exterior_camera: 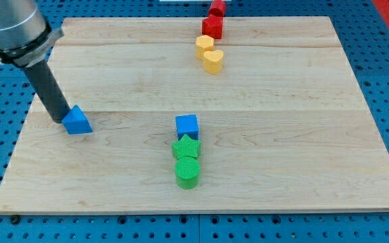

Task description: Move blue triangle above blue cube

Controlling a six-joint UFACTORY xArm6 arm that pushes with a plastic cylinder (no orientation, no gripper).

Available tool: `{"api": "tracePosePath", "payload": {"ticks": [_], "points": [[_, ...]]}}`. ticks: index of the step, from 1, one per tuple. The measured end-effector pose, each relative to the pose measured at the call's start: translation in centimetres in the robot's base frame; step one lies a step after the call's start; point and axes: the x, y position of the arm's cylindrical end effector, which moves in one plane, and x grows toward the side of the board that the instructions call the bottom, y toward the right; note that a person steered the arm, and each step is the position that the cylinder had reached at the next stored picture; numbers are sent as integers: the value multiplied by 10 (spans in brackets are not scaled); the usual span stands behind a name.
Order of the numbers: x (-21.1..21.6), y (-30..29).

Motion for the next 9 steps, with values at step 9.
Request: {"api": "tracePosePath", "payload": {"ticks": [9], "points": [[-4, 123]]}}
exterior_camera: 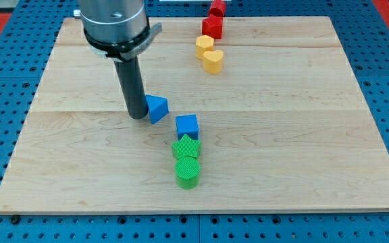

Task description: Move blue triangle above blue cube

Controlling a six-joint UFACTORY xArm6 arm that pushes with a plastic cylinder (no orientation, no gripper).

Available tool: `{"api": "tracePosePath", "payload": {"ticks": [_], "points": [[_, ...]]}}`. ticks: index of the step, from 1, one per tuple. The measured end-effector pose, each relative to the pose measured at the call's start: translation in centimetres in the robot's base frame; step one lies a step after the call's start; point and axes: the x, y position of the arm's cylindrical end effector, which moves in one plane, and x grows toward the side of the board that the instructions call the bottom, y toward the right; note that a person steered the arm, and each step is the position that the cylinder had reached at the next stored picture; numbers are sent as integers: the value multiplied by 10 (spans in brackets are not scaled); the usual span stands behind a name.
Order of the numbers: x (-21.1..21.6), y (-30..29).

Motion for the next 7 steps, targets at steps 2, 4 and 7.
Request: {"api": "tracePosePath", "payload": {"ticks": [2, 4, 7], "points": [[-28, 15], [-50, -5], [-29, 55]]}}
